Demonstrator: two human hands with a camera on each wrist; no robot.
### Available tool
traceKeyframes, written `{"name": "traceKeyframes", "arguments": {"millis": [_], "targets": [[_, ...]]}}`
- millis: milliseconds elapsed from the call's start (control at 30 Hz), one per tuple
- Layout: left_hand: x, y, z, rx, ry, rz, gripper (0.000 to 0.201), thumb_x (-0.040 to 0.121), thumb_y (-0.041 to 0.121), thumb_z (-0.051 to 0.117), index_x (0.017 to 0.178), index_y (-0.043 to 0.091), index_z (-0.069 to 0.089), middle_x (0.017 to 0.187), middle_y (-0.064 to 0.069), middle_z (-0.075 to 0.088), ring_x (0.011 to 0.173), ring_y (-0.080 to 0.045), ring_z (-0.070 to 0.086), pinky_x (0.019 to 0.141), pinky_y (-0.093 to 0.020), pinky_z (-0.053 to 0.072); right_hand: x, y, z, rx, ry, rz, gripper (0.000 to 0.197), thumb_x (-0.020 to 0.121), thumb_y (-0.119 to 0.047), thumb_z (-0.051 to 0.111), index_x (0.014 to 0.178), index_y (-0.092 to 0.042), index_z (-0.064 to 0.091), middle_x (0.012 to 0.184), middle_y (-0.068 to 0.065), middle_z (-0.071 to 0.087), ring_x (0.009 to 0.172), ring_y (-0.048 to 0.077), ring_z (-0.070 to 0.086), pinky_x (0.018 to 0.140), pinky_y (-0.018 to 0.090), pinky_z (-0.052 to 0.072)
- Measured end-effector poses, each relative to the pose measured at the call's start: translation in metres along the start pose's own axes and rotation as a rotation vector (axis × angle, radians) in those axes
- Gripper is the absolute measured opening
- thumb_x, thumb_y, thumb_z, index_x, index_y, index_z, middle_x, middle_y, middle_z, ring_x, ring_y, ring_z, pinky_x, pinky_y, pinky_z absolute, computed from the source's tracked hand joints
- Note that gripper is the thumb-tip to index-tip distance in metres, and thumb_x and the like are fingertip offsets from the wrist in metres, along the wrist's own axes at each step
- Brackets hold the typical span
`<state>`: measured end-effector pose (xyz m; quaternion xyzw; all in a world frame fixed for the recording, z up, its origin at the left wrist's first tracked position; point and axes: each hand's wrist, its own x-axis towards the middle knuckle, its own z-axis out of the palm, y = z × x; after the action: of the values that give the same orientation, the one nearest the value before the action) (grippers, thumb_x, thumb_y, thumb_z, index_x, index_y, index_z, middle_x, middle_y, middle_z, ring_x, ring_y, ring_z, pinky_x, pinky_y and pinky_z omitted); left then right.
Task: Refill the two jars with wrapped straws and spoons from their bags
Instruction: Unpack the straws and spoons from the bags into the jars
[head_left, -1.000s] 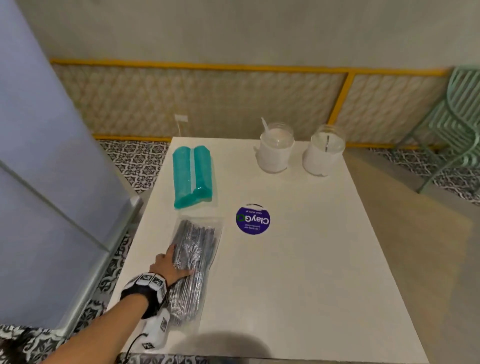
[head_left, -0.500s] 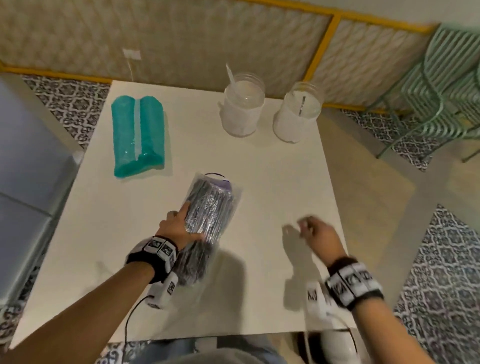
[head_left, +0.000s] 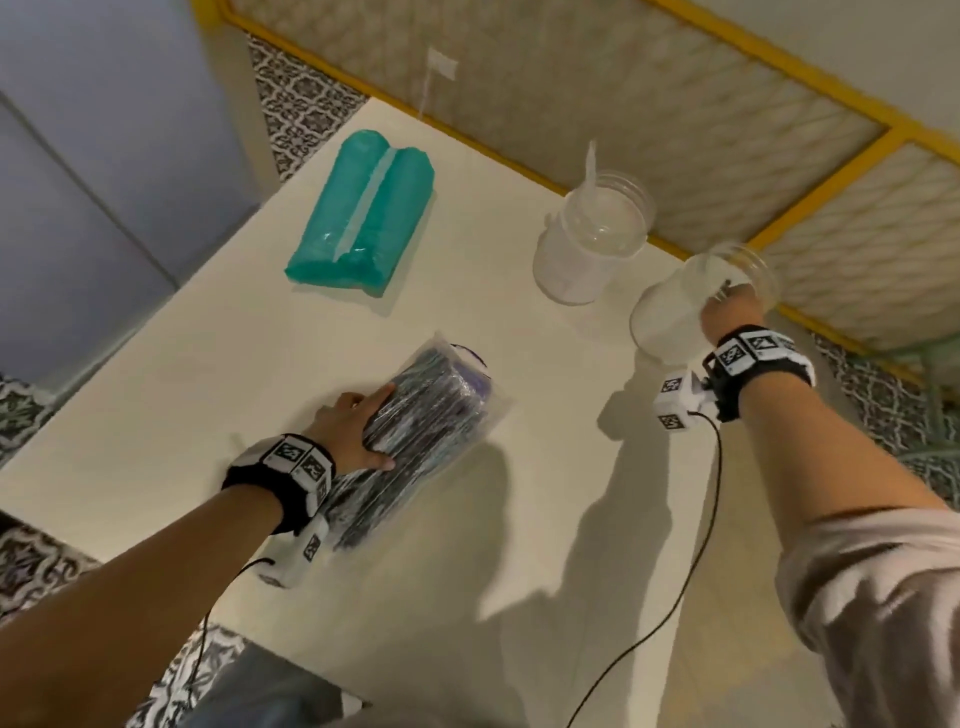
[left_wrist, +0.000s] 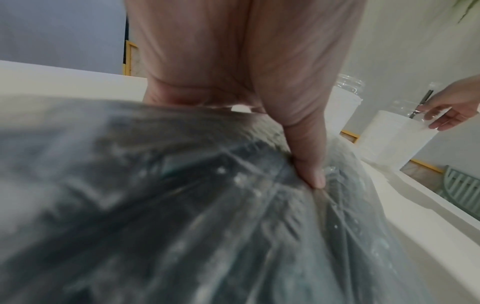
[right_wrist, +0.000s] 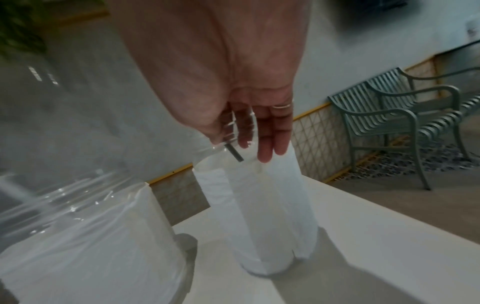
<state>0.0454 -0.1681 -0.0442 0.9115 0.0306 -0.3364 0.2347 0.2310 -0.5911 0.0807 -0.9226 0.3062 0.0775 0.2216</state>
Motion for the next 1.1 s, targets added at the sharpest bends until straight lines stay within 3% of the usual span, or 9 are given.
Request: {"name": "traceKeyframes", "arguments": {"millis": [233,433,567,667,733,800,900,1033,1100], "targets": [[-0.002,-0.002,-0.004,0.011,-0.014,0.033,0.102,0.074,0.049,0.071,0.146,0.043,0.0,0.15,-0.014,0.022,0.129,-0.042,0.035,0.109,-0.047,0.031,-0.119,0.037,0.023,0.051,-0.034,-0.184,0.032,0.099,-0.009,0.043,0.126,0.006,0.043,0.125,0.032,0.052,0.111,0.044,0.053,0.083,0.038,0.04],[0.007,-0.012,-0.008,0.012,-0.055,0.099,0.095,0.08,0.05,0.064,0.147,0.037,-0.002,0.147,-0.02,0.027,0.131,-0.039,0.037,0.111,-0.045,0.028,-0.283,0.086,0.058,0.149,-0.129,-0.283,0.007,0.099,-0.015,0.043,0.101,-0.021,0.045,0.087,0.001,0.056,0.085,0.025,0.059,0.07,0.026,0.036],[0.007,-0.02,-0.011,-0.05,-0.065,0.2,0.096,0.078,0.053,0.063,0.148,0.034,0.0,0.138,-0.021,0.039,0.125,-0.039,0.044,0.107,-0.047,0.035,-0.368,0.1,0.087,0.159,-0.115,-0.266,0.013,0.099,-0.021,0.045,0.111,-0.023,0.049,0.097,-0.005,0.058,0.089,0.017,0.06,0.069,0.02,0.039],[0.005,-0.029,-0.017,-0.164,-0.114,0.257,0.1,0.07,0.063,0.059,0.148,0.029,0.007,0.142,-0.015,0.042,0.127,-0.034,0.046,0.107,-0.048,0.037,-0.407,0.096,0.095,0.158,-0.068,-0.249,0.044,0.093,-0.014,0.055,0.133,-0.019,0.038,0.121,0.004,0.053,0.093,0.021,0.063,0.073,0.028,0.048],[-0.001,-0.033,-0.023,-0.237,-0.147,0.308,0.093,0.075,0.054,0.06,0.147,0.019,0.013,0.144,-0.013,0.041,0.129,-0.03,0.044,0.109,-0.044,0.035,-0.43,0.081,0.092,0.13,0.086,-0.328,0.061,0.084,-0.004,0.062,0.137,-0.018,0.034,0.136,0.008,0.042,0.087,0.024,0.062,0.069,0.031,0.052],[-0.006,-0.036,-0.027,-0.284,-0.16,0.318,0.08,0.085,0.037,0.062,0.143,0.009,0.016,0.14,-0.016,0.044,0.125,-0.03,0.048,0.105,-0.036,0.036,-0.454,0.055,0.093,0.085,0.199,-0.524,0.059,0.076,0.005,0.064,0.127,-0.016,0.042,0.129,0.013,0.048,0.081,0.027,0.061,0.064,0.03,0.051],[-0.009,-0.048,-0.03,-0.239,-0.175,0.273,0.072,0.089,0.032,0.058,0.14,0.006,0.015,0.138,-0.019,0.043,0.123,-0.032,0.049,0.101,-0.033,0.036,-0.468,0.017,0.122,-0.105,0.065,-0.861,0.044,0.076,0.0,0.053,0.117,-0.015,0.05,0.123,0.015,0.055,0.081,0.029,0.061,0.06,0.033,0.051],[-0.013,-0.061,-0.033,-0.241,-0.222,0.275,0.067,0.089,0.03,0.059,0.136,0.004,0.02,0.133,-0.018,0.049,0.119,-0.03,0.052,0.095,-0.029,0.038,-0.433,-0.01,0.193,-0.231,-0.202,-0.796,0.063,0.076,0.009,0.057,0.132,-0.018,0.048,0.148,0.015,0.039,0.087,0.037,0.062,0.063,0.041,0.054],[-0.015,-0.064,-0.037,-0.247,-0.25,0.286,0.065,0.089,0.031,0.059,0.136,0.006,0.023,0.133,-0.017,0.05,0.118,-0.029,0.052,0.096,-0.03,0.038,-0.413,-0.02,0.213,-0.205,-0.27,-0.809,0.052,0.08,0.003,0.061,0.127,-0.016,0.054,0.144,0.016,0.044,0.094,0.039,0.063,0.07,0.045,0.055]]}}
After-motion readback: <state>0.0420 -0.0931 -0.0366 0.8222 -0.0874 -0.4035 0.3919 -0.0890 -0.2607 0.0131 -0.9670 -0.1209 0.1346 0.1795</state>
